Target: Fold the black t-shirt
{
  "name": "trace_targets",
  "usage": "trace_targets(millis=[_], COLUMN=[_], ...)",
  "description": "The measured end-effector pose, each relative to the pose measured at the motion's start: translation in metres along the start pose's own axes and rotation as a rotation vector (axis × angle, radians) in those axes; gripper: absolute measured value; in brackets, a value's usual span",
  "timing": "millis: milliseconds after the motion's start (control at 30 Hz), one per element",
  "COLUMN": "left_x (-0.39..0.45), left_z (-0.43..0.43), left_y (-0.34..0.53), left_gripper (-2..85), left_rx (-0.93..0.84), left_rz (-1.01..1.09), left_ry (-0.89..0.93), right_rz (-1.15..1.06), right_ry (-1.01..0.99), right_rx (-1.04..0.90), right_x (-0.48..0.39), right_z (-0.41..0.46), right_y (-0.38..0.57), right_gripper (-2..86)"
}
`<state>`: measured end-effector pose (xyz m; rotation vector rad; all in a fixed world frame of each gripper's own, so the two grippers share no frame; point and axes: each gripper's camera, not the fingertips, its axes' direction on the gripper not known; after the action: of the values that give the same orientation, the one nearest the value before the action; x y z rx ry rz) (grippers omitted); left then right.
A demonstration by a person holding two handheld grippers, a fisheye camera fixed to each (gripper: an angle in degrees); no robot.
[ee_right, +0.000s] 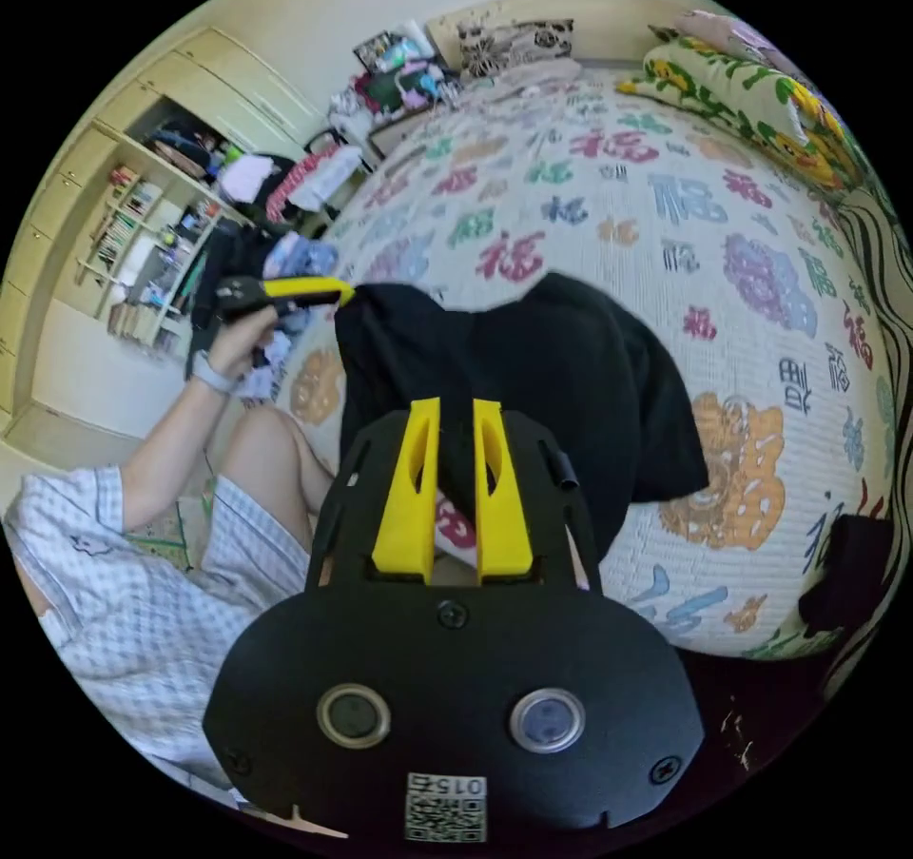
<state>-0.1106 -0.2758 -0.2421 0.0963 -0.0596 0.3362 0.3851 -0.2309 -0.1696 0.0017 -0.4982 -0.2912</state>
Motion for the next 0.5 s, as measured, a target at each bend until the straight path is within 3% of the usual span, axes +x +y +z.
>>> trace_targets(millis=[200, 367, 500], left_x=[0.044, 0.082, 0.072], left_z=[0.018, 0.061, 0.021], left_y=[0.065, 0.06, 0.051], left_gripper=[9.2, 6.5, 0.5], left_rx=[-0.063, -0.113, 0.047], left_rz=[0.058, 0.065, 0.115], left_ry=[0.341, 0.373, 0.363], right_rz=[0.001, 0.038, 0.025], right_ry=[0.126, 0.134, 0.098], right_rx=[-0.179, -0.17, -0.012], right_x=[-0.01, -0.022, -0.042], right_z=[0.063, 0.055, -0.013], right_y=[0.016, 0.002, 0.006], right_gripper=[8.5, 2.6, -0.3])
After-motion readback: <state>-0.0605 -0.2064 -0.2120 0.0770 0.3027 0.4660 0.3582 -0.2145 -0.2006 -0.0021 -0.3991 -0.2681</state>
